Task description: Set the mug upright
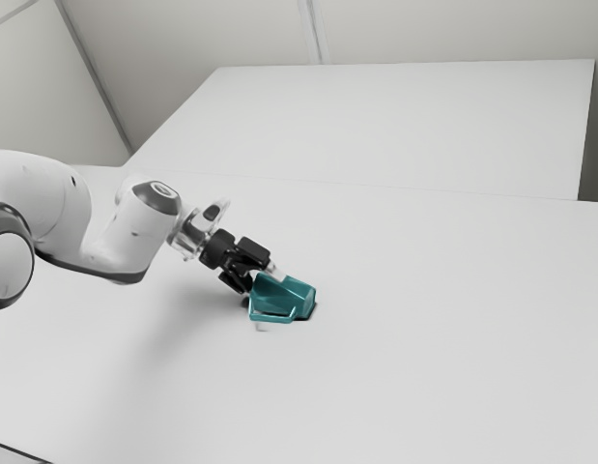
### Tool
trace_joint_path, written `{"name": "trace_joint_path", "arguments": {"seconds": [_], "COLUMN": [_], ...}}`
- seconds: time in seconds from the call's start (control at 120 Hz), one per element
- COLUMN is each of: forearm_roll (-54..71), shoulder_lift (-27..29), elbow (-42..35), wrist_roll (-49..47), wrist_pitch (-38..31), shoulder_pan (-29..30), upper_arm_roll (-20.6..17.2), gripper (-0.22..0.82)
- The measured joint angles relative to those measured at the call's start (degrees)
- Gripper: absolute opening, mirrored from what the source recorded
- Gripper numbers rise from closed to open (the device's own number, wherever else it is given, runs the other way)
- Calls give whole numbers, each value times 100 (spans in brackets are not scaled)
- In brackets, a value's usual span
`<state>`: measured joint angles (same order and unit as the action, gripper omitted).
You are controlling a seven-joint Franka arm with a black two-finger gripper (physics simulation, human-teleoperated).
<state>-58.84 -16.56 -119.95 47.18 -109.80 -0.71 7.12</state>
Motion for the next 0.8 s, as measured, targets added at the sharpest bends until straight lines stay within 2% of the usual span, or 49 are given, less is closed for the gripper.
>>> {"name": "trace_joint_path", "arguments": {"seconds": [0.067, 0.225, 0.325, 0.533, 0.8], "forearm_roll": [-38, -196, -237, -258, -219], "shoulder_lift": [0, -2, 15, 137, 364], "elbow": [-9, -27, -24, 15, 30], "wrist_roll": [63, 246, 347, 511, 643], "wrist_pitch": [-2, -7, -3, 11, 1], "shoulder_pan": [-6, -16, -16, -25, -122], "upper_arm_roll": [0, -2, -1, -15, -27], "gripper": [46, 13, -1, -13, -16]}}
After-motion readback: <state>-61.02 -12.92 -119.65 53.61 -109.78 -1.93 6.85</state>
